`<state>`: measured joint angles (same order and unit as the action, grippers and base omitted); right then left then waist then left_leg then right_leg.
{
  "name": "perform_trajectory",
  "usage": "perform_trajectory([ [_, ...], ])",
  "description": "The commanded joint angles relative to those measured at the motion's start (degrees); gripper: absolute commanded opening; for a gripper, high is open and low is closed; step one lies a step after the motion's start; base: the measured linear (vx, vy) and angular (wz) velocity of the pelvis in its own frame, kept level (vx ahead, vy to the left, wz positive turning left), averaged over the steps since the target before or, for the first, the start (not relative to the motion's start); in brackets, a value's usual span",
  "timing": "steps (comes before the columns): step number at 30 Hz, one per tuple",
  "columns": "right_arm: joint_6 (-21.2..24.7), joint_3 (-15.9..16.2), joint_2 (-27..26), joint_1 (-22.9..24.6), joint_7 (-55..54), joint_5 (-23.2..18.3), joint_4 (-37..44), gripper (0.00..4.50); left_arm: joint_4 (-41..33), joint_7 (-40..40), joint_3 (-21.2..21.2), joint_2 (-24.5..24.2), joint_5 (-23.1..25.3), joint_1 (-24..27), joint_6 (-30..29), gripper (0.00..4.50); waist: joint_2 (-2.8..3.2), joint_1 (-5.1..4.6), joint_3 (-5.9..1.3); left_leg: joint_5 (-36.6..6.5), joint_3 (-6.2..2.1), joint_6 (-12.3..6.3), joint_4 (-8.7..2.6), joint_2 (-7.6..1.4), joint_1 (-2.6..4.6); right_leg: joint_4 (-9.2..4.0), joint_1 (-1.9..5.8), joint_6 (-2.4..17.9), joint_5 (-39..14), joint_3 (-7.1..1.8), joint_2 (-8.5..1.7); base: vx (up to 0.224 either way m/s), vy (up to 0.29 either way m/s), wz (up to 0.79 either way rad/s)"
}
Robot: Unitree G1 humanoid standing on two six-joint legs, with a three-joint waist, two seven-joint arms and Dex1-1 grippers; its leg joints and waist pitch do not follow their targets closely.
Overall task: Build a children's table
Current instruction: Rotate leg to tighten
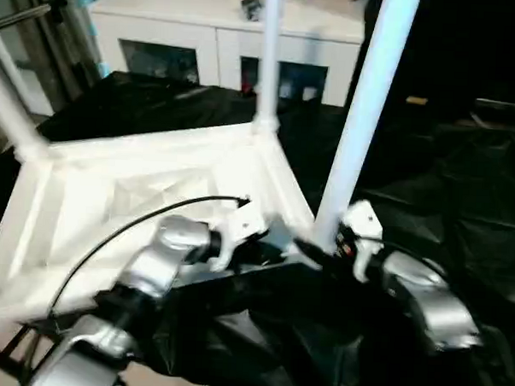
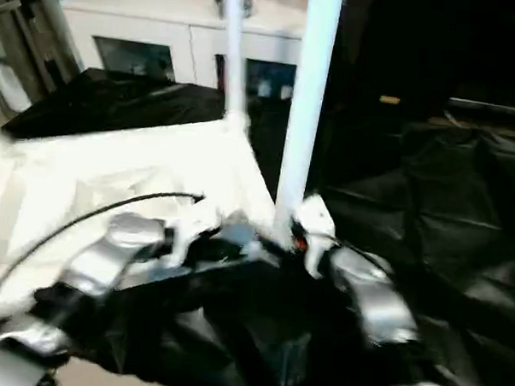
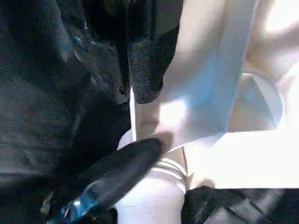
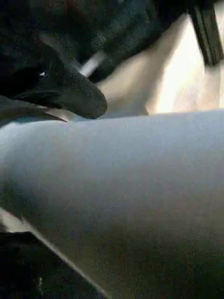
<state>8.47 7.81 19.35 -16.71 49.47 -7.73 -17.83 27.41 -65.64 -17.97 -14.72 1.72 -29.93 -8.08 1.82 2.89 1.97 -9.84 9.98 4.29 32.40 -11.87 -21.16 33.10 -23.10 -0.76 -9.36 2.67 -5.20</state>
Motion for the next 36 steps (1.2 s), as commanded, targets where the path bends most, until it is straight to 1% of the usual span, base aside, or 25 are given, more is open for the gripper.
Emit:
perform_trajectory([
  [1, 0.9, 2.9, 1.5, 0.9, 7.1, -2.2, 2.6, 3.43, -1.8, -4.7, -2.7, -0.2, -1.3, 0.0, 1.6, 0.0, -0.19, 0.16, -3.5, -12.3, 0.35, -4.75, -3.1, -0.83, 0.35, -2.87, 2.79, 15.0, -4.6, -1.39, -1.82, 0.0, 0.0, 0.0],
  [2, 1.0, 3.7, 3.4, 1.5, 11.0, -3.1, 3.8, 3.43, -1.6, -6.1, -2.8, -1.0, -1.3, 0.0, 2.2, 0.0, -0.34, 0.63, -3.49, -11.2, 0.4, -5.34, -3.03, -0.87, 0.32, -2.62, 3.06, 15.5, -3.0, -1.31, -1.74, 0.0, 0.0, 0.0],
  [3, 1.0, 3.9, 4.0, 1.7, 12.1, -3.2, 4.1, 3.43, -1.4, -6.5, -2.9, -1.3, -1.3, 0.0, 2.4, 0.0, -0.2, 1.05, -3.5, -10.6, 0.52, -5.8, -2.91, -0.96, 0.44, -2.43, 3.03, 16.0, -1.9, -1.28, -1.72, 0.0, 0.0, 0.0],
  [4, 1.1, 3.9, 4.0, 1.7, 12.2, -3.3, 4.2, 3.43, -1.4, -6.5, -2.9, -1.3, -1.3, 0.0, 2.5, 0.0, -0.14, 1.11, -3.46, -10.3, 0.52, -5.89, -2.93, -1.03, 0.4, -2.35, 3.0, 16.1, -1.7, -1.28, -1.78, 0.0, 0.0, 0.0],
  [5, 1.7, 4.2, 4.8, 1.9, 13.9, -3.9, 4.6, 3.43, -1.1, -7.2, -3.0, -1.8, -1.3, -0.1, 3.1, 0.0, -0.41, 1.25, -3.54, -10.2, 0.56, -6.0, -2.87, -1.05, 0.44, -2.26, 3.07, 16.3, -2.0, -1.23, -1.81, 0.0, 0.0, 0.0],
  [7, 2.0, 4.5, 5.4, 2.0, 15.3, -4.4, 4.9, 3.43, -1.2, -7.8, -3.1, -2.3, -1.6, -0.1, 3.2, 0.0, -0.44, 1.41, -3.37, -11.2, 0.61, -5.63, -3.01, -1.09, 0.5, -2.44, 2.98, 16.0, -4.5, -1.24, -1.91, 0.0, 0.0, 0.0],
  [9, 2.6, 5.1, 6.4, 2.3, 17.6, -5.1, 5.5, 3.43, -1.5, -9.0, -3.3, -3.0, -2.0, 0.0, 3.0, 0.0, -0.62, 1.63, -3.16, -13.6, 0.72, -4.54, -3.19, -1.16, 0.69, -2.92, 2.81, 14.9, -9.5, -1.38, -2.0, 0.0, 0.0, 0.0],
  [10, 2.6, 5.1, 6.4, 2.3, 17.6, -5.1, 5.5, 3.18, -1.5, -9.0, -3.3, -3.0, -2.0, 0.0, 3.0, 0.0, -0.62, 1.63, -3.16, -13.6, 0.72, -4.54, -3.19, -1.16, 0.69, -2.92, 2.81, 14.9, -9.5, -1.38, -2.0, 0.0, 0.0, 0.0],
  [11, 3.2, 5.4, 6.7, 2.5, 18.6, -5.3, 6.2, 3.18, -1.8, -9.9, -3.2, -3.2, -2.3, 0.0, 2.8, 0.0, -0.59, 1.77, -3.0, -14.7, 0.69, -3.71, -3.38, -1.16, 0.71, -3.2, 2.69, 14.0, -12.5, -1.5, -2.08, 0.0, 0.0, 0.0],
  [14, 3.9, 5.8, 6.9, 2.6, 19.1, -5.6, 6.9, 2.99, -1.6, -10.5, -3.3, -3.3, -2.6, 0.0, 3.1, 0.0, -0.62, 1.9, -2.99, -15.5, 0.71, -2.87, -3.44, -1.15, 0.9, -3.45, 2.49, 13.0, -14.4, -1.63, -2.09, 0.0, 0.0, 0.0],
  [15, 3.9, 5.9, 7.0, 2.7, 19.2, -5.6, 7.1, 2.79, -1.4, -10.5, -3.4, -3.3, -2.7, 0.0, 3.2, 0.0, -0.64, 1.94, -3.04, -15.1, 0.67, -2.78, -3.44, -1.13, 0.83, -3.39, 2.56, 12.8, -14.2, -1.63, -2.07, 0.0, 0.0, 0.0],
  [16, 4.3, 5.9, 7.0, 2.9, 19.2, -5.6, 7.5, 2.79, -1.4, -10.4, -3.4, -3.1, -2.6, 0.0, 3.2, 0.0, -0.64, 1.95, -3.05, -14.8, 0.66, -2.77, -3.44, -1.13, 0.79, -3.35, 2.55, 12.8, -13.9, -1.64, -2.05, 0.0, 0.0, 0.0],
  [17, 4.4, 6.0, 6.9, 3.0, 19.2, -5.7, 7.6, 2.75, -1.3, -10.2, -3.4, -3.0, -2.6, 0.1, 3.3, 0.0, -0.26, 2.02, -3.11, -14.5, 0.6, -2.71, -3.42, -1.12, 0.8, -3.27, 2.56, 12.8, -13.3, -1.64, -2.07, 0.0, 0.0, 0.0],
  [18, 4.7, 6.0, 6.8, 3.3, 19.2, -5.8, 8.0, 2.67, -1.3, -10.0, -3.5, -2.8, -2.6, 0.1, 3.3, 0.0, -0.5, 1.88, -3.13, -14.1, 0.61, -2.76, -3.39, -1.05, 0.64, -3.21, 2.65, 12.9, -12.4, -1.59, -1.96, 0.0, 0.0, 0.0],
  [23, 5.5, 5.3, 5.6, 4.2, 17.2, -6.0, 8.0, 2.61, -0.4, -6.6, -2.7, -2.0, -2.0, 0.0, 2.9, 0.0, -0.5, 2.1, -3.26, -13.0, 0.67, -3.29, -3.22, -1.06, 0.7, -3.04, 2.61, 13.5, -10.4, -1.55, -1.97, 0.0, 0.0, 0.0],
  [24, 6.7, 4.4, 4.5, 4.6, 14.1, -5.9, 7.8, 2.6, 0.4, -3.6, -1.7, -1.0, -1.5, -0.3, 2.3, 0.0, -0.7, 2.03, -3.13, -13.3, 0.71, -3.23, -3.28, -1.03, 0.65, -3.1, 2.58, 13.4, -11.2, -1.59, -1.96, 0.0, 0.0, 0.0],
  [25, 6.7, 4.4, 4.4, 4.6, 14.0, -5.9, 7.8, 2.6, 0.4, -3.5, -1.6, -1.0, -1.5, -0.3, 2.3, 0.0, -0.63, 2.04, -3.08, -13.8, 0.71, -3.02, -3.34, -1.04, 0.76, -3.22, 2.48, 13.2, -12.1, -1.59, -1.99, 0.0, 0.0, 0.0],
  [26, 7.3, 3.2, 1.3, 4.1, 6.2, -3.6, 5.3, 2.6, 1.7, 2.0, -0.4, 0.9, -0.5, -1.1, 0.7, 0.0, -0.71, 1.88, -2.97, -15.1, 0.66, -2.48, -3.45, -0.98, 0.8, -3.47, 2.45, 12.6, -14.5, -1.58, -2.03, 0.0, 0.0, 0.0],
  [27, 7.3, 3.2, 1.3, 4.1, 6.2, -3.6, 5.3, 2.6, 1.7, 2.0, -0.4, 0.9, -0.5, -1.1, 0.7, 0.0, -0.71, 1.72, -2.88, -15.4, 0.67, -2.02, -3.51, -0.91, 0.75, -3.56, 2.35, 12.3, -15.7, -1.63, -2.03, 0.0, 0.0, 0.0],
  [28, 7.6, 2.6, -0.2, 3.7, 2.5, -2.6, 3.8, 2.59, 2.4, 4.5, 0.0, 1.8, 0.0, -1.6, -0.2, 0.0, -0.67, 1.56, -2.81, -17.0, 0.5, -1.23, -3.68, -0.8, 0.88, -3.99, 2.29, 11.1, -19.3, -1.51, -2.14, 0.0, 0.0, 0.0],
  [29, 7.9, 1.4, -2.7, 2.7, -3.6, -1.1, 1.1, 2.59, 3.3, 8.0, 0.6, 3.4, 0.5, -2.2, -1.3, 0.0, -1.07, 1.32, -2.68, -18.0, 0.39, -0.53, -3.85, -0.64, 0.8, -4.29, 2.29, 9.7, -22.6, -1.43, -2.14, 0.0, 0.0, 0.0],
  [30, 8.3, 0.5, -4.6, 1.8, -8.2, -0.1, -1.2, 2.59, 4.1, 10.6, 1.0, 4.8, 0.9, -2.7, -1.8, 0.0, -0.71, 0.88, -2.5, -19.3, 0.22, 0.39, -4.02, -0.52, 0.82, -4.52, 1.99, 8.7, -25.3, -1.35, -2.12, 0.0, 0.0, 0.0],
  [31, 8.5, -0.2, -5.7, 1.3, -10.9, 0.5, -2.6, 2.59, 4.5, 12.1, 1.1, 5.6, 1.1, -3.0, -2.0, 0.0, -0.74, 0.58, -2.52, -20.4, 0.18, 0.73, -3.97, -0.43, 0.98, -4.74, 1.87, 8.2, -26.8, -1.24, -2.11, -0.053, 0.006, -0.04],
  [32, 8.2, -0.6, -6.9, 0.7, -13.6, 1.2, -4.0, 2.59, 5.1, 13.5, 1.1, 6.7, 1.2, -3.4, -1.7, 0.0, -0.52, 0.17, -2.47, -21.8, -0.11, 1.09, -4.07, -0.32, 1.06, -5.07, 1.88, 7.1, -29.5, -1.03, -2.16, -0.053, 0.006, -0.04],
  [36, 9.4, -1.4, -11.4, -0.9, -20.7, 2.1, -6.0, 2.59, 6.5, 17.9, 0.0, 10.7, 2.5, -3.9, -2.1, 0.0, -0.55, -0.59, -2.25, -25.0, -0.21, 0.57, -3.96, -0.04, 1.28, -6.21, 1.26, 4.9, -33.6, -0.77, -1.96, 0.0, 0.0, 0.0],
])
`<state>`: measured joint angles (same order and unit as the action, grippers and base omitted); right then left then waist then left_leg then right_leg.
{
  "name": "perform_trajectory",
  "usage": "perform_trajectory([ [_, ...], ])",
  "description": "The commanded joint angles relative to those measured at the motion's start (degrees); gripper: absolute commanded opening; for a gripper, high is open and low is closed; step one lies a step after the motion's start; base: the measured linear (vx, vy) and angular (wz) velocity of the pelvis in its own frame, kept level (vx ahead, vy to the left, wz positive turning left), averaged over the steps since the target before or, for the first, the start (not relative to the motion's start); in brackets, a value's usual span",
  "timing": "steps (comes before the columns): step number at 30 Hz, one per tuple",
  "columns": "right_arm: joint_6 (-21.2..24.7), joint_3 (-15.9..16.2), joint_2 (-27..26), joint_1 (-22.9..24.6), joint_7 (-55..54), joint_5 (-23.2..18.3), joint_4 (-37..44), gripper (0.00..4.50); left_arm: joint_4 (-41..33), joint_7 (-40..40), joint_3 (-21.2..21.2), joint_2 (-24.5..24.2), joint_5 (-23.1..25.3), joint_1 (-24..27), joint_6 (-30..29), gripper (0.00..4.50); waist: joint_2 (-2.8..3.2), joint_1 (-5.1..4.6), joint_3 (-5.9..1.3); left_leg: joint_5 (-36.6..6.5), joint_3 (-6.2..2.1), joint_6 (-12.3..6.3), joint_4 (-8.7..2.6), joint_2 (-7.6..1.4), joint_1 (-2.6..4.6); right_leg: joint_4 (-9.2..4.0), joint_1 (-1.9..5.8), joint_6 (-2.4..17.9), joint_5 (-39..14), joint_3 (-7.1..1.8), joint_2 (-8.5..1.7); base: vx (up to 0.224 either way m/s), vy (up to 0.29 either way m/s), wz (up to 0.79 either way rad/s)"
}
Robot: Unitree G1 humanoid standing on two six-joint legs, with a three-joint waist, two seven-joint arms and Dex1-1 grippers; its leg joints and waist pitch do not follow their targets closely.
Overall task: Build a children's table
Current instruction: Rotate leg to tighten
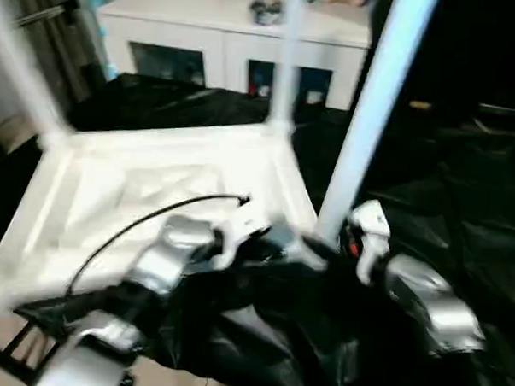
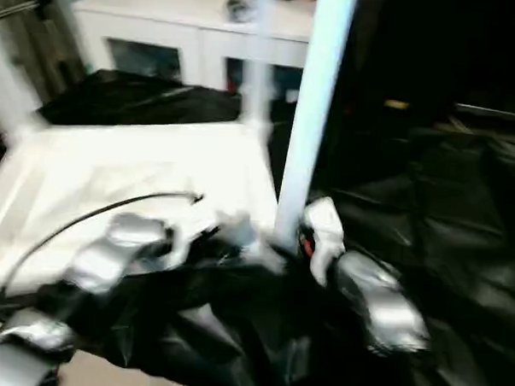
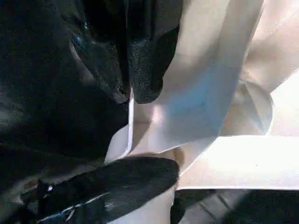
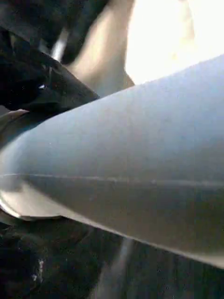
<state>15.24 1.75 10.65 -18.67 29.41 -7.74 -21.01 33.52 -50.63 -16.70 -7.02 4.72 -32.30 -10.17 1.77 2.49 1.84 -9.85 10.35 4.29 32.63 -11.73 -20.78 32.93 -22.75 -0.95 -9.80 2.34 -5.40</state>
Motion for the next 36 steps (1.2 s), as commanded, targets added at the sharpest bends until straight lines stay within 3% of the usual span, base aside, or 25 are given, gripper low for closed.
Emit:
perform_trajectory([
  [1, 2.9, 4.8, -3.9, 0.7, -2.5, 2.7, -2.9, 2.59, 0.6, 3.7, -1.6, 3.9, -0.2, -1.6, -0.1, 0.0, -0.44, -0.26, -2.11, -25.0, -0.67, 0.6, -4.22, -0.12, 0.85, -6.1, 0.95, 4.8, -33.8, -0.37, -1.81, 0.0, 0.0, 0.0],
  [3, 1.6, 6.4, -5.6, 0.6, -3.2, 4.1, -2.4, 2.59, 0.7, 4.1, -2.6, 5.0, 0.6, -1.6, 0.2, 0.0, -0.37, -0.41, -2.14, -25.8, -0.83, 0.36, -4.17, -0.03, 0.92, -6.47, 0.77, 3.8, -35.6, -0.21, -1.81, 0.0, 0.0, 0.0],
  [5, 1.4, 6.6, -6.2, 0.5, -3.3, 4.1, -2.5, 3.15, 0.4, 3.8, -2.6, 5.2, 0.6, -1.5, 0.3, 0.0, -0.34, -0.54, -2.17, -26.3, -0.91, 0.1, -4.13, -0.02, 0.92, -6.61, 0.61, 3.6, -36.0, -0.18, -1.84, 0.0, 0.0, 0.0],
  [7, 1.6, 6.4, -6.6, 0.3, -3.3, 3.5, -2.5, 3.35, 0.0, 2.7, -2.8, 4.8, 0.4, -1.6, 0.7, 0.0, -0.19, -0.6, -2.23, -26.3, -1.04, 0.08, -4.35, -0.13, 0.72, -6.46, 0.76, 3.9, -34.8, -0.18, -1.81, 0.0, 0.0, 0.0],
  [9, -0.5, 7.2, -5.1, 0.4, -3.3, 4.8, -1.1, 3.4, -0.9, -0.6, -3.0, 3.2, -0.1, -1.4, 2.0, 0.0, 0.35, -0.79, -2.37, -26.4, -1.17, 0.24, -4.59, -0.33, 0.57, -6.11, 0.99, 4.8, -31.6, -0.25, -1.77, 0.0, 0.0, 0.0],
  [10, -0.9, 7.2, -4.8, 0.4, -2.7, 4.7, -0.8, 3.4, -1.0, -1.2, -3.0, 2.9, -0.2, -1.3, 2.3, 0.0, 0.21, -0.86, -2.38, -26.3, -1.15, 0.26, -4.68, -0.38, 0.46, -6.08, 1.05, 5.0, -30.7, -0.27, -1.73, 0.0, 0.0, 0.0],
  [13, -3.0, 7.0, -2.3, 0.8, 1.7, 3.8, 0.7, 3.4, -1.4, -4.9, -3.3, 1.1, -0.9, -0.6, 4.2, 0.0, 0.17, -0.77, -2.66, -24.7, -0.95, -0.4, -4.71, -0.5, 0.17, -5.44, 1.47, 6.8, -25.2, -0.6, -1.77, 0.0, 0.0, 0.0],
  [15, -4.9, 7.8, 1.0, 2.0, 8.7, 2.2, 3.2, 3.4, -2.8, -9.1, -3.7, -0.9, -2.0, 0.3, 5.1, 0.0, 0.21, -0.44, -2.96, -21.5, -0.65, -1.38, -4.5, -0.71, 0.12, -4.8, 1.8, 9.1, -19.4, -0.91, -1.86, 0.0, 0.0, 0.0],
  [16, -5.0, 7.8, 1.0, 2.0, 8.8, 2.1, 3.2, 3.4, -2.8, -9.2, -3.7, -1.0, -2.0, 0.3, 5.1, 0.0, 0.16, -0.34, -3.07, -20.4, -0.55, -1.84, -4.37, -0.72, 0.05, -4.6, 2.03, 9.7, -17.4, -0.94, -1.82, 0.055, -0.014, 0.04],
  [18, -4.9, 8.6, 5.4, 3.4, 18.8, -0.3, 6.5, 3.4, -5.4, -15.3, -4.3, -3.8, -3.7, 1.4, 5.2, 0.0, -0.16, 0.01, -3.21, -16.8, -0.22, -3.66, -3.92, -0.8, -0.12, -3.91, 2.27, 12.1, -12.2, -1.06, -1.82, 0.06, -0.016, 0.05],
  [22, -3.9, 9.6, 9.6, 4.5, 26.9, -2.5, 8.7, 3.4, -5.8, -18.9, -4.6, -6.2, -3.8, 1.8, 6.6, 0.0, 0.23, 0.35, -3.44, -12.9, -0.01, -5.06, -3.4, -0.91, -0.27, -2.99, 2.45, 14.4, -6.0, -1.09, -1.73, 0.051, -0.018, 0.02],
  [23, -3.7, 9.9, 10.6, 4.6, 28.7, -2.9, 9.0, 3.4, -5.6, -19.7, -4.5, -6.7, -3.9, 1.9, 7.1, 0.0, 0.2, 0.96, -3.6, -10.0, 0.15, -5.95, -3.04, -0.93, -0.16, -2.41, 2.69, 15.5, -1.6, -1.01, -1.6, 0.0, 0.0, 0.0],
  [24, -3.5, 10.4, 12.3, 4.8, 31.1, -3.3, 9.4, 3.4, -5.1, -20.6, -4.4, -7.3, -3.8, 1.8, 7.6, 0.0, 0.16, 1.25, -3.54, -9.5, 0.19, -6.3, -3.03, -1.05, -0.12, -2.27, 2.72, 15.9, -1.0, -0.94, -1.68, 0.0, 0.0, 0.0],
  [26, -3.1, 10.8, 13.5, 4.7, 33.1, -3.7, 9.8, 3.4, -4.9, -21.6, -4.4, -7.9, -3.9, 1.8, 7.8, 0.0, 0.2, 1.35, -3.54, -9.7, 0.28, -6.38, -3.01, -1.12, -0.02, -2.26, 2.68, 16.1, -1.5, -0.92, -1.66, 0.0, 0.0, 0.0],
  [28, -2.4, 11.3, 15.2, 4.6, 36.2, -4.3, 10.3, 3.4, -4.8, -23.3, -4.4, -9.1, -4.5, 1.6, 7.9, 0.0, 0.15, 1.55, -3.33, -11.5, 0.28, -5.8, -3.23, -1.17, 0.02, -2.51, 2.69, 15.7, -4.8, -0.9, -1.72, 0.0, 0.0, 0.0],
  [29, -2.0, 11.6, 15.8, 4.5, 37.5, -4.5, 10.5, 3.4, -5.0, -24.6, -4.4, -9.8, -5.1, 1.5, 7.7, 0.0, -0.18, 1.61, -3.22, -12.7, 0.29, -5.41, -3.32, -1.19, 0.05, -2.64, 2.68, 15.2, -7.4, -0.93, -1.81, 0.0, 0.0, 0.0],
  [31, -2.0, 11.7, 15.9, 4.4, 38.2, -4.5, 10.4, 3.4, -5.1, -25.2, -4.4, -10.0, -5.4, 1.5, 7.7, 0.0, 0.19, 1.66, -3.06, -14.3, 0.28, -4.48, -3.54, -1.27, 0.16, -3.0, 2.42, 14.5, -11.0, -1.03, -1.91, 0.0, 0.0, 0.0],
  [33, -2.0, 11.9, 15.8, 4.3, 38.7, -4.6, 10.5, 3.4, -5.0, -25.8, -4.4, -10.1, -5.7, 1.4, 7.7, 0.0, -0.05, 1.57, -2.98, -15.7, 0.27, -3.38, -3.69, -1.23, 0.29, -3.28, 2.3, 13.6, -13.5, -1.14, -1.87, 0.0, 0.0, 0.0],
  [36, -1.4, 12.0, 15.3, 4.3, 39.0, -5.5, 11.0, 3.4, -4.8, -26.3, -4.2, -9.9, -6.0, 1.2, 7.8, 0.0, -0.12, 1.52, -3.04, -15.2, 0.2, -3.0, -3.72, -1.15, 0.2, -3.29, 2.34, 13.0, -13.7, -1.2, -1.84, 0.0, 0.0, 0.0],
])
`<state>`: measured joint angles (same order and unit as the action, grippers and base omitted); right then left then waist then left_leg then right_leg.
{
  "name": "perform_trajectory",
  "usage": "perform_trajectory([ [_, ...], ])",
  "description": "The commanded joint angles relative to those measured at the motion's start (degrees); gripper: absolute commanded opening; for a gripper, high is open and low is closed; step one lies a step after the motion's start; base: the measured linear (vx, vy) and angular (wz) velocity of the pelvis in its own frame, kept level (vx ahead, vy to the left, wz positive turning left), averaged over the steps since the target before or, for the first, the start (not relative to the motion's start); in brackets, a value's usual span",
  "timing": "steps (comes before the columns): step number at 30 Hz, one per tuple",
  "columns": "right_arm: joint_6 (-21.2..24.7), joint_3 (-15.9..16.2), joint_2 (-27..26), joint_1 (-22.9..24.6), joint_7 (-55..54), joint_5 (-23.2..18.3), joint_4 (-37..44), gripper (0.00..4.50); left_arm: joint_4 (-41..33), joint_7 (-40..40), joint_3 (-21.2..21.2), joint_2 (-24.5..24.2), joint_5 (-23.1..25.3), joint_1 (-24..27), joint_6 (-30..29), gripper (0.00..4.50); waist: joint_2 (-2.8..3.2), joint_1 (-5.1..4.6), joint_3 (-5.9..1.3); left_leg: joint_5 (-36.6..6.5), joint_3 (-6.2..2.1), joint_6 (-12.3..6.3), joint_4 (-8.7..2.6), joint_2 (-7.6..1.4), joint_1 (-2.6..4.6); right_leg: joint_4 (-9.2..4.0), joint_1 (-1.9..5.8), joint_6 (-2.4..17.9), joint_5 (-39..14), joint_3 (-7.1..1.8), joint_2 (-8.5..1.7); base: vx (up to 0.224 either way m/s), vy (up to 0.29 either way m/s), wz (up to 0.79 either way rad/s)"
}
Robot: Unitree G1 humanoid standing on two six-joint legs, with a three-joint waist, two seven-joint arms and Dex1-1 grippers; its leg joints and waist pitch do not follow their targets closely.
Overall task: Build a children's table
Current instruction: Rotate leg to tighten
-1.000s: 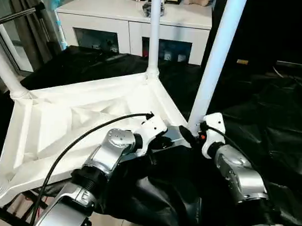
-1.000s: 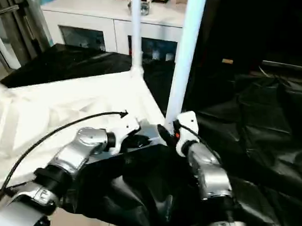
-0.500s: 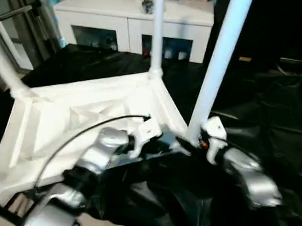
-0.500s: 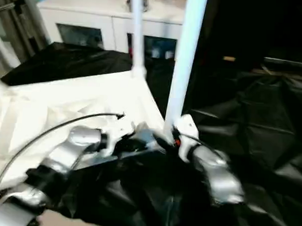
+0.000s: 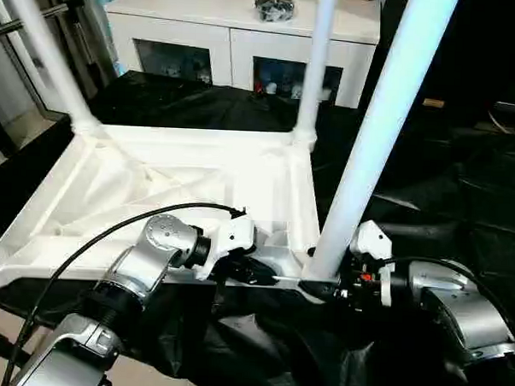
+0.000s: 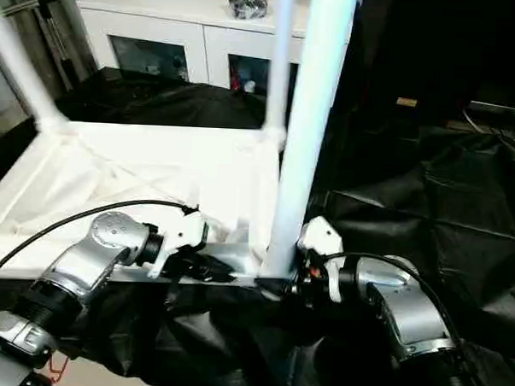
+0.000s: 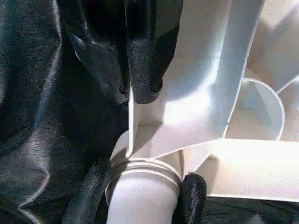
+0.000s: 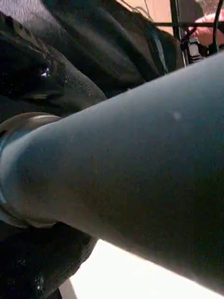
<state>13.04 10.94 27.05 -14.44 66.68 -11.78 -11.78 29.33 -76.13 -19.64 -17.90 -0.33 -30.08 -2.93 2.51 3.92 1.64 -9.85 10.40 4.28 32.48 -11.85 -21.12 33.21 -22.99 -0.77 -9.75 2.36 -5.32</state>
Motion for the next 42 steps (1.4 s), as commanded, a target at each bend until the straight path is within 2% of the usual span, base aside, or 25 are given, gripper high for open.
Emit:
perform_trajectory([
  [1, 0.9, 2.8, -1.1, 0.1, 1.8, -1.6, 1.9, 3.25, -0.6, -0.8, -1.2, 1.0, -0.9, -1.0, 0.6, 0.0, -0.86, 0.08, -2.88, -14.8, 0.15, -3.03, -3.54, -1.03, 0.51, -3.5, 2.61, 12.9, -13.4, -1.23, -1.92, 0.0, 0.0, 0.0],
  [4, 1.8, 3.1, -1.4, 0.7, 2.2, -2.4, 2.2, 3.16, -0.6, -0.1, -1.1, 1.3, -0.8, -0.6, 0.8, 0.0, -0.86, 0.18, -3.03, -13.4, 0.18, -3.5, -3.37, -1.03, 0.45, -3.27, 2.65, 13.5, -10.9, -1.22, -1.89, 0.0, 0.0, 0.0],
  [6, 3.1, 2.8, -1.7, 1.3, 2.5, -3.4, 2.7, 2.87, -0.7, 0.9, -1.1, 1.5, -0.7, -0.3, 0.6, 0.0, -0.93, 0.34, -3.12, -12.0, 0.2, -4.1, -3.25, -1.04, 0.42, -2.98, 2.75, 14.0, -8.8, -1.17, -1.83, 0.0, 0.0, 0.0],
  [10, 3.7, 1.8, -2.6, 1.9, 1.3, -3.7, 2.9, 2.65, 0.1, 5.0, -0.2, 2.8, 0.3, -0.4, -0.4, 0.0, -0.89, 0.75, -3.04, -12.4, 0.33, -4.29, -3.2, -1.08, 0.5, -3.15, 2.6, 13.9, -9.6, -1.18, -1.89, 0.0, 0.0, 0.0],
  [11, 3.5, 1.1, -3.4, 2.2, -0.9, -3.3, 2.8, 2.62, 0.7, 7.5, 0.2, 3.7, 1.0, -0.8, -1.0, 0.0, -0.64, 0.98, -2.91, -13.6, 0.34, -3.77, -3.3, -1.1, 0.66, -3.37, 2.45, 13.6, -11.7, -1.23, -1.96, 0.0, 0.0, 0.0],
  [12, 3.1, 0.6, -4.2, 2.5, -2.6, -3.1, 2.5, 2.61, 1.2, 9.6, 0.4, 4.6, 1.5, -1.2, -1.4, 0.0, -0.75, 1.06, -2.71, -15.6, 0.39, -3.02, -3.47, -1.11, 0.93, -3.81, 2.19, 12.9, -14.8, -1.27, -1.98, 0.0, 0.0, 0.0],
  [14, 2.7, 0.3, -5.1, 2.5, -4.7, -2.6, 1.9, 2.61, 1.8, 11.6, 0.5, 5.6, 2.0, -1.6, -1.8, 0.0, -0.79, 0.83, -2.56, -17.6, 0.27, -1.91, -3.74, -1.01, 0.94, -4.24, 2.18, 11.5, -18.8, -1.31, -2.05, 0.0, 0.0, 0.0],
  [15, 2.6, -0.5, -7.2, 2.3, -10.1, -1.0, 0.3, 2.59, 3.4, 16.8, 1.1, 8.2, 3.2, -2.8, -2.7, 0.0, -0.72, 0.69, -2.47, -18.1, 0.14, -1.2, -3.86, -0.87, 0.84, -4.45, 2.11, 10.3, -20.9, -1.28, -2.03, 0.0, 0.0, 0.0],
  [16, 2.6, -0.8, -8.5, 2.0, -13.3, 0.1, -0.7, 2.59, 4.1, 19.1, 1.3, 9.7, 3.5, -3.4, -3.4, 0.0, -0.52, 0.56, -2.45, -18.7, 0.11, -0.82, -3.89, -0.81, 1.0, -4.6, 1.93, 9.9, -22.0, -1.26, -2.01, 0.0, 0.0, 0.0],
  [17, 3.5, -1.3, -9.8, 1.8, -16.8, 1.0, -1.5, 2.59, 4.9, 21.7, 1.6, 11.0, 3.9, -4.1, -4.0, 0.0, -0.76, 0.42, -2.38, -20.1, -0.02, -0.2, -3.93, -0.66, 1.21, -4.94, 1.82, 9.0, -24.6, -1.11, -2.03, 0.0, 0.0, 0.0],
  [18, 4.3, -1.7, -11.1, 1.4, -19.9, 1.9, -2.4, 2.59, 5.7, 23.5, 1.8, 12.2, 4.1, -4.6, -4.5, 0.0, -0.58, 0.25, -2.33, -20.7, -0.15, 0.04, -4.03, -0.55, 1.1, -5.09, 1.85, 8.0, -26.3, -1.07, -2.04, 0.0, 0.0, 0.0],
  [20, 5.0, -2.1, -12.1, 1.1, -22.1, 2.5, -2.9, 2.59, 6.2, 24.7, 1.9, 13.1, 4.2, -5.0, -4.9, 0.0, -0.84, -0.08, -2.27, -21.6, -0.25, 0.05, -4.05, -0.36, 1.12, -5.59, 1.67, 6.6, -29.0, -0.91, -2.0, 0.0, 0.0, 0.0],
  [22, 5.8, -3.2, -15.9, 0.1, -30.0, 4.6, -5.4, 2.59, 8.2, 29.0, 2.2, 16.0, 4.6, -6.4, -5.5, 0.0, -0.08, -0.6, -2.22, -22.4, -0.31, 0.15, -3.99, -0.17, 1.21, -5.83, 1.35, 6.0, -30.4, -0.84, -1.92, 0.0, 0.0, 0.0],
  [24, 6.6, -3.8, -19.2, -0.6, -36.2, 6.1, -6.9, 2.59, 9.8, 31.6, 2.2, 18.0, 5.0, -7.3, -5.5, 0.0, -0.57, -1.19, -2.24, -22.9, -0.43, 0.23, -3.94, 0.08, 1.03, -6.23, 1.4, 4.9, -32.6, -0.51, -1.86, 0.0, 0.0, 0.0],
  [28, 4.9, -3.7, -21.5, -0.7, -38.7, 6.8, -7.4, 2.59, 11.1, 31.8, 1.9, 18.4, 6.3, -7.8, -4.0, 0.0, -0.35, -1.74, -2.24, -23.6, -0.67, -0.54, -3.98, 0.27, 0.8, -6.74, 1.25, 3.1, -34.9, -0.33, -1.81, 0.0, 0.0, 0.0],
  [29, 4.9, -4.6, -21.5, -0.8, -38.4, 5.9, -7.5, 3.29, 11.2, 31.3, 1.8, 18.0, 6.5, -7.7, -3.5, 0.0, -0.26, -1.81, -2.23, -24.2, -0.68, -0.8, -3.91, 0.24, 0.95, -6.9, 1.0, 3.1, -35.2, -0.34, -1.81, 0.0, 0.0, 0.0],
  [31, 4.8, -5.2, -20.9, -0.9, -37.7, 5.1, -7.1, 3.28, 11.1, 30.0, 1.6, 17.5, 6.5, -7.5, -2.7, 0.0, -0.07, -2.03, -2.12, -25.1, -0.76, -0.98, -3.95, 0.23, 0.94, -7.06, 0.93, 3.2, -35.5, -0.23, -1.73, 0.0, 0.0, 0.0],
  [33, 2.3, -5.7, -17.4, -0.3, -35.0, 5.6, -4.6, 3.55, 11.4, 28.6, 1.4, 16.5, 6.4, -7.3, -1.4, 0.0, 0.14, -2.11, -2.43, -25.0, -0.94, -0.97, -4.13, 0.0, 0.81, -6.77, 1.22, 3.5, -33.5, -0.25, -1.76, 0.0, 0.0, 0.0],
  [36, 1.0, -6.1, -14.5, 1.0, -32.0, 5.3, -2.1, 3.71, 12.1, 28.9, 1.5, 16.3, 6.7, -7.4, -0.8, 0.0, -0.06, -1.95, -2.72, -22.7, -0.89, -1.52, -4.41, -0.43, 0.31, -6.05, 1.78, 5.6, -26.2, -0.56, -1.71, 0.0, 0.0, 0.0],
  [37, -0.3, -6.7, -10.4, 3.2, -27.2, 4.2, 0.8, 3.71, 12.7, 29.3, 1.6, 16.1, 6.9, -7.6, -0.3, 0.0, 0.07, -1.68, -2.81, -21.6, -0.72, -1.88, -4.38, -0.61, 0.37, -5.77, 1.85, 6.8, -22.8, -0.72, -1.7, 0.0, 0.0, 0.0],
  [38, -0.3, -6.7, -10.4, 3.2, -27.2, 4.2, 0.8, 3.71, 12.7, 29.3, 1.6, 16.1, 6.9, -7.6, -0.3, 0.0, -0.25, -1.3, -2.82, -21.1, -0.46, -2.54, -4.16, -0.75, 0.58, -5.6, 1.86, 7.8, -20.4, -0.93, -1.69, 0.0, 0.0, 0.0],
  [39, -1.0, -7.0, -8.5, 4.3, -25.0, 3.5, 2.1, 3.71, 13.0, 29.4, 1.6, 16.1, 7.0, -7.6, -0.2, 0.0, -0.34, -1.04, -2.69, -20.8, -0.24, -2.99, -4.12, -0.72, 0.63, -5.61, 1.86, 8.5, -20.0, -1.03, -1.77, 0.0, 0.0, 0.0],
  [40, -1.4, -8.0, -6.1, 5.8, -22.2, 2.4, 3.4, 3.71, 13.1, 29.6, 1.5, 16.1, 7.1, -7.6, 0.1, 0.0, -0.75, -1.09, -2.65, -20.5, -0.19, -3.26, -4.08, -0.7, 0.49, -5.57, 2.0, 8.7, -20.2, -1.02, -1.82, 0.0, 0.0, 0.0],
  [41, -1.4, -8.2, -5.5, 6.1, -21.5, 2.1, 3.8, 3.71, 13.1, 29.6, 1.5, 16.1, 7.2, -7.6, 0.1, 0.0, -0.56, -0.84, -2.69, -19.5, -0.22, -3.74, -4.08, -0.74, 0.31, -5.44, 2.25, 8.8, -20.3, -1.05, -2.02, 0.0, 0.0, 0.0],
  [42, -0.8, -10.1, -1.1, 8.5, -16.1, -0.4, 5.8, 3.71, 13.0, 29.5, 1.5, 16.0, 7.3, -7.3, 0.2, 0.0, -0.75, -0.76, -2.62, -19.5, -0.13, -3.93, -4.01, -0.68, 0.34, -5.6, 2.19, 8.6, -20.9, -1.02, -2.02, 0.0, 0.0, 0.0],
])
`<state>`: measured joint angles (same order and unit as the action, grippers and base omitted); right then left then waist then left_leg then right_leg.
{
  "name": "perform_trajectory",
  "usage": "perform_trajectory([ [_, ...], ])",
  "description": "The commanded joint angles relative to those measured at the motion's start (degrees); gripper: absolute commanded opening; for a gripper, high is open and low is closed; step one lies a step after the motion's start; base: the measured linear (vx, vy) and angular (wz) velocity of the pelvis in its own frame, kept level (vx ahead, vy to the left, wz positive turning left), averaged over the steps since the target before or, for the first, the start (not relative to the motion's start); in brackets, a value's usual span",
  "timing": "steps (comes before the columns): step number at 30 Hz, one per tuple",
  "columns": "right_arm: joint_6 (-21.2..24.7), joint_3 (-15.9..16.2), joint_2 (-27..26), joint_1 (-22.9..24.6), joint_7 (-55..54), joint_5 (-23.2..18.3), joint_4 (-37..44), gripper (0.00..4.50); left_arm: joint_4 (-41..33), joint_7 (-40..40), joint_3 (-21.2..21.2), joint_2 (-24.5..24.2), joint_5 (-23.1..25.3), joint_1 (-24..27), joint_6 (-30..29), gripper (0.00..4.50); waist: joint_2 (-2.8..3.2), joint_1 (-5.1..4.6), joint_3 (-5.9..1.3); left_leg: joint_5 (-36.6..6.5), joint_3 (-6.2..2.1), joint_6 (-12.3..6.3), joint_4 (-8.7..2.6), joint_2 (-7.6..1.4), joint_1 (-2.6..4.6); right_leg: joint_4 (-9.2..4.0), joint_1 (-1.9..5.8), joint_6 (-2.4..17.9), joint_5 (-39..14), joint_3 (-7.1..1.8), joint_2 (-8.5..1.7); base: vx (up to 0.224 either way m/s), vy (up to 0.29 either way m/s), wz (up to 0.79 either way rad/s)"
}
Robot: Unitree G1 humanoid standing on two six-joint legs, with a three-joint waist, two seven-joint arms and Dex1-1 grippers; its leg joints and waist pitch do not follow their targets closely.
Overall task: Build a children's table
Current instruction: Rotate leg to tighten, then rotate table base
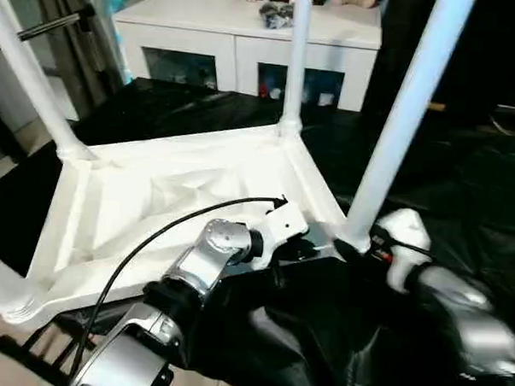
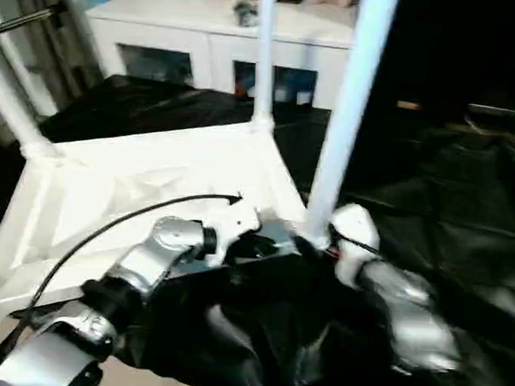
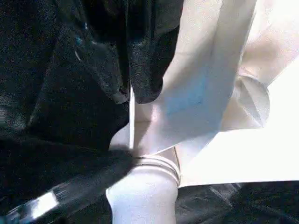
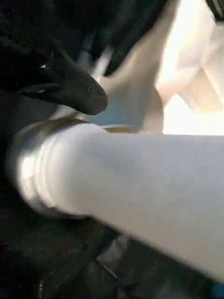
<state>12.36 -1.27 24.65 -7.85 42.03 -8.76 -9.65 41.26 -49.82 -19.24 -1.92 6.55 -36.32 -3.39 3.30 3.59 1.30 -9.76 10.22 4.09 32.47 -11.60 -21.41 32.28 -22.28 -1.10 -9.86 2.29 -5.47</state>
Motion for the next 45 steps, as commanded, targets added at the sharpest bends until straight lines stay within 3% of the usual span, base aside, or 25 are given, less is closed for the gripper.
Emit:
perform_trajectory([
  [1, -0.1, 2.1, 1.3, 1.9, 8.5, -3.4, 3.7, 3.71, 1.1, 3.2, 1.1, 0.0, 0.4, -1.1, 0.7, 0.0, -1.56, 0.06, -2.25, -19.7, 0.06, -4.25, -3.9, -1.12, 0.96, -4.81, 1.53, 8.7, -21.7, -1.04, -1.96, 0.0, 0.0, 0.0],
  [2, 1.1, -0.3, 5.1, 3.6, 12.9, -5.8, 4.9, 3.71, 0.8, 2.7, 1.0, 0.0, 0.5, -0.6, 0.9, 0.0, -1.88, 0.11, -2.24, -19.6, 0.16, -4.78, -3.81, -1.07, 0.89, -4.81, 1.66, 8.7, -21.9, -1.03, -1.98, 0.0, 0.0, 0.0],
  [3, 1.6, -1.4, 6.4, 4.1, 14.2, -6.7, 5.2, 3.71, 0.6, 2.5, 0.9, 0.0, 0.5, -0.4, 1.0, 0.0, -1.79, 0.04, -2.3, -17.9, -0.04, -5.41, -3.89, -1.06, 0.21, -4.54, 2.21, 8.6, -21.2, -0.89, -2.11, 0.0, 0.0, 0.0],
  [5, 2.8, -3.0, 8.4, 4.7, 16.2, -8.3, 5.8, 3.71, 0.5, 2.2, 0.8, -0.1, 0.3, -0.2, 1.4, 0.0, -1.94, -0.15, -2.37, -16.3, -0.01, -5.71, -3.79, -1.02, -0.03, -4.48, 2.12, 8.7, -20.4, -0.72, -2.08, 0.0, 0.0, 0.0],
  [9, 6.3, -4.2, 11.4, 5.5, 19.5, -11.7, 8.2, 3.71, -0.5, 1.8, 1.1, 0.0, -0.8, 0.5, 2.6, 0.0, -2.15, 0.01, -2.44, -14.5, 0.13, -6.49, -3.48, -1.09, 0.24, -4.31, 2.08, 9.9, -19.2, -0.75, -1.99, 0.0, 0.0, 0.0],
  [15, 9.1, -2.0, 10.9, 5.6, 19.9, -13.8, 11.9, 3.79, -6.2, -1.4, 2.9, 0.0, -4.9, 2.4, -0.8, 0.27, -2.24, 0.2, -2.47, -12.3, 0.04, -6.76, -3.47, -1.19, -0.1, -3.87, 2.16, 10.7, -18.4, -0.68, -2.27, 0.0, 0.0, 0.0],
  [18, 9.9, 0.2, 7.8, 3.6, 19.0, -14.5, 12.8, 3.8, -18.0, -5.5, 4.5, -2.6, -10.1, 5.8, -10.1, 0.64, -2.53, 0.22, -2.89, -9.3, 0.12, -7.08, -2.99, -1.3, -0.33, -2.86, 1.88, 12.4, -12.8, -0.89, -2.03, 0.0, 0.0, 0.0],
  [19, 10.0, 1.2, 6.8, 2.8, 19.2, -14.4, 12.9, 3.8, -24.3, -7.3, 4.9, -4.9, -12.0, 7.9, -14.5, 0.64, -2.26, 0.35, -3.08, -7.3, 0.1, -7.67, -2.76, -1.53, -0.2, -2.14, 1.68, 13.7, -9.0, -0.92, -1.97, 0.0, 0.0, 0.0],
  [20, 10.0, 1.2, 6.8, 2.8, 19.2, -14.4, 12.9, 3.8, -24.3, -7.3, 4.9, -4.9, -12.0, 7.9, -14.5, 0.72, -2.18, 0.13, -2.87, -6.5, 0.12, -8.12, -2.82, -1.48, -0.54, -1.99, 1.77, 14.3, -7.1, -0.8, -1.83, 0.0, 0.0, 0.0],
  [21, 9.7, 1.8, 6.0, 2.1, 18.6, -14.0, 12.4, 3.8, -28.0, -8.3, 5.3, -6.7, -13.2, 9.3, -17.0, 0.81, -2.79, 0.13, -2.72, -7.7, 0.39, -8.17, -2.67, -1.32, -0.26, -2.27, 1.62, 14.2, -7.5, -0.84, -1.62, 0.0, 0.0, 0.0],
  [23, 7.7, 3.1, 2.8, 0.0, 15.8, -12.0, 10.0, 3.8, -37.9, -11.0, 6.3, -12.6, -15.9, 13.8, -23.4, 1.0, -2.71, 0.01, -2.85, -6.4, 0.04, -7.54, -2.93, -1.48, -0.52, -1.29, 2.0, 14.5, -6.7, -0.8, -2.18, 0.0, 0.0, 0.0],
  [24, 7.5, 3.3, 2.1, -0.5, 14.8, -11.6, 9.4, 3.8, -40.7, -11.6, 6.5, -14.2, -16.4, 15.3, -25.0, 1.06, -2.44, -0.41, -2.55, -6.8, 0.13, -7.43, -3.25, -1.24, -0.8, -1.67, 1.9, 13.9, -8.3, -0.73, -1.87, 0.0, 0.0, 0.0],
  [25, 6.5, 3.8, 0.4, -1.5, 12.7, -10.2, 7.3, 3.8, -44.7, -12.5, 7.1, -17.1, -16.9, 17.9, -27.2, 1.11, -3.18, -0.43, -2.51, -8.6, 0.43, -6.61, -3.07, -1.39, 0.1, -2.15, 1.42, 13.2, -10.8, -0.8, -1.58, 0.0, 0.0, 0.0],
  [26, 5.7, 4.1, -0.9, -2.2, 11.1, -9.3, 5.8, 3.8, -47.5, -13.0, 7.7, -19.1, -17.2, 20.0, -28.7, 1.2, -2.74, -0.61, -2.38, -8.6, 0.34, -5.72, -3.3, -1.42, 0.06, -2.02, 1.37, 13.4, -10.9, -0.94, -1.62, 0.0, 0.0, 0.0],
  [27, 5.7, 4.1, -0.9, -2.2, 11.1, -9.3, 5.8, 3.8, -47.5, -13.0, 7.7, -19.1, -17.2, 20.0, -28.7, 1.32, -2.5, -0.53, -2.29, -9.2, 0.47, -4.81, -3.31, -1.43, 0.42, -2.13, 1.14, 13.2, -11.1, -0.97, -1.34, 0.0, 0.0, 0.0],
  [28, 5.3, 4.4, -2.3, -2.8, 9.6, -8.8, 4.6, 3.8, -50.4, -13.1, 8.4, -21.0, -17.5, 22.1, -30.3, 1.43, -2.97, -0.48, -2.24, -9.5, 0.53, -4.56, -3.26, -1.47, 0.56, -2.19, 1.07, 13.1, -11.0, -1.03, -1.21, 0.0, 0.0, 0.0],
  [29, 5.3, 4.4, -2.4, -2.9, 9.4, -8.7, 4.5, 3.8, -50.7, -13.1, 8.5, -21.2, -17.6, 22.4, -30.6, 1.51, -2.69, -0.16, -2.29, -9.6, 0.59, -3.98, -3.33, -1.54, 0.83, -1.93, 0.94, 13.3, -10.0, -1.13, -1.19, 0.0, 0.0, 0.0],
  [30, 5.1, 4.6, -3.8, -3.4, 7.9, -8.5, 3.6, 3.8, -54.3, -12.9, 9.4, -23.2, -18.2, 24.7, -32.9, 1.55, -3.18, -0.12, -2.22, -9.7, 0.67, -3.79, -3.35, -1.58, 0.82, -1.84, 0.95, 13.3, -9.6, -1.14, -1.13, 0.0, 0.0, 0.0],
  [32, 5.0, 5.0, -5.9, -4.0, 5.9, -8.5, 3.0, 3.8, -58.1, -12.0, 11.0, -25.1, -18.7, 27.6, -35.7, 1.71, -2.85, 0.06, -2.06, -10.6, 0.67, -3.07, -3.58, -1.51, 0.93, -1.83, 0.94, 12.5, -10.1, -1.25, -1.07, 0.0, 0.0, 0.0],
  [33, 5.0, 5.0, -5.9, -4.0, 5.9, -8.5, 3.0, 3.8, -58.1, -12.0, 11.0, -25.1, -18.7, 27.6, -35.7, 1.71, -3.19, 0.08, -2.05, -11.1, 0.74, -2.72, -3.58, -1.61, 1.08, -1.81, 0.86, 12.5, -10.1, -1.27, -1.08, 0.0, 0.0, 0.0],
  [34, 4.6, 5.4, -7.5, -4.6, 4.3, -8.1, 2.5, 3.8, -59.8, -11.2, 11.9, -26.1, -18.7, 29.5, -37.0, 1.85, -3.19, -0.14, -1.97, -11.6, 0.62, -2.14, -3.8, -1.52, 0.68, -1.69, 1.16, 12.0, -10.7, -1.29, -1.23, 0.0, 0.0, 0.0],
  [36, 3.8, 5.8, -10.1, -5.6, 1.2, -7.0, 1.2, 3.8, -63.5, -8.9, 13.1, -27.6, -19.6, 31.9, -40.5, 1.97, -3.02, -0.28, -2.0, -13.0, 0.63, -1.15, -3.81, -1.46, 0.95, -1.83, 0.9, 11.2, -12.1, -1.38, -1.22, 0.0, 0.0, 0.0],
  [37, 3.3, 5.8, -11.3, -6.1, -0.3, -6.6, 0.4, 3.8, -64.7, -7.8, 13.7, -27.8, -19.5, 32.8, -41.5, 2.11, -3.17, -0.51, -1.9, -13.2, 0.58, -0.75, -3.96, -1.25, 0.62, -1.89, 1.05, 10.9, -12.5, -1.36, -1.11, 0.0, 0.0, 0.0],
  [44, 0.4, -0.7, -20.0, -10.5, -16.7, -6.3, -6.5, 3.8, -68.2, -2.3, 16.9, -27.7, -17.3, 38.7, -41.7, 2.67, -3.05, -0.61, -1.76, -15.8, 0.57, 1.32, -3.98, -1.15, 1.02, -2.16, 0.45, 9.1, -15.2, -1.64, -1.02, 0.0, 0.0, 0.0],
  [45, -0.1, -3.3, -21.4, -12.0, -21.1, -7.1, -8.6, 3.8, -68.2, -1.1, 17.3, -27.8, -16.1, 40.3, -40.9, 2.67, -3.19, -0.5, -1.74, -17.1, 0.63, 1.78, -3.92, -1.13, 1.37, -2.25, 0.08, 8.1, -16.5, -1.74, -0.89, 0.0, 0.0, 0.0],
])
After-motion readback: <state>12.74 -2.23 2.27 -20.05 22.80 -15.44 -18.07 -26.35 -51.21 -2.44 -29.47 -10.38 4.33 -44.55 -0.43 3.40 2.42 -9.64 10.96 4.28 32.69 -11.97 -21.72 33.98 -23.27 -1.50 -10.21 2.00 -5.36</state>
